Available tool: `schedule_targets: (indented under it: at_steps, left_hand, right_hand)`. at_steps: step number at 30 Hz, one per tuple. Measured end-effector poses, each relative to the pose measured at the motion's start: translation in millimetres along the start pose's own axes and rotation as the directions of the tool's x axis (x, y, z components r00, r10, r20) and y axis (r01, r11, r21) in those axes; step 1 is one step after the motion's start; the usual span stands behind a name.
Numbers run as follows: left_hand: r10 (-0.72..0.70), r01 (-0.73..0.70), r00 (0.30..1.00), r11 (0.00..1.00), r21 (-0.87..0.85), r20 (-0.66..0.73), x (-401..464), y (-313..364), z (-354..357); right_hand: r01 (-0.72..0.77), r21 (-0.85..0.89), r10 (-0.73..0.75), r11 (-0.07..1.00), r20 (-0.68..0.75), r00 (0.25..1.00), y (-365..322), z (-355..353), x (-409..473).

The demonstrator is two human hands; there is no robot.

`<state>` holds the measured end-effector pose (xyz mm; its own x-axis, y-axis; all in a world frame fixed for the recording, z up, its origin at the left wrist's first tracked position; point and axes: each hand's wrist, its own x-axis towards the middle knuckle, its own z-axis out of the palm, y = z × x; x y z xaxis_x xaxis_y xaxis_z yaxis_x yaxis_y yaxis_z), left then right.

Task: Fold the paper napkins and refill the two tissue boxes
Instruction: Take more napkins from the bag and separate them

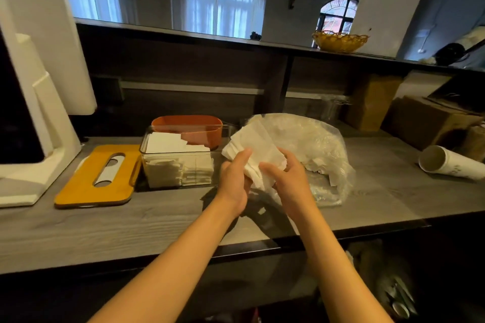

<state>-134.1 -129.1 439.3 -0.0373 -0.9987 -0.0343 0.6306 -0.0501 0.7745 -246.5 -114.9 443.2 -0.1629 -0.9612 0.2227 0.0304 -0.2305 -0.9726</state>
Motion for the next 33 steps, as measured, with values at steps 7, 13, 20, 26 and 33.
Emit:
schedule_targets:
  at_steps: [7,13,20,26,33]
  left_hand:
    - [0.126,-0.133,0.991,0.891,0.434,0.045,-37.7,38.9,-79.7]
    - [0.235,-0.255,0.963,0.617,0.744,0.134,-47.1,53.9,-115.7]
    - [0.369,-0.255,0.929,0.62,0.742,0.011,-38.9,40.1,-101.3]
    - [0.348,-0.189,0.915,0.819,0.543,-0.206,-28.1,31.0,-85.8]
    - [0.377,-0.217,0.895,0.836,0.503,-0.239,-33.7,32.3,-87.7]
  right_hand:
    - [0.038,-0.137,-0.028,0.99,0.073,0.997,9.7,32.5,-23.8]
    - [0.045,-0.216,-0.011,0.975,0.155,0.988,31.0,60.8,-32.1]
    - [0.077,-0.287,-0.032,0.955,0.16,0.987,32.7,79.4,-36.0]
    - [-0.064,-0.119,0.063,0.991,-0.009,0.998,30.1,91.1,-33.6]
    - [-0.119,-0.016,0.111,0.993,-0.265,0.958,37.3,111.5,-23.9]
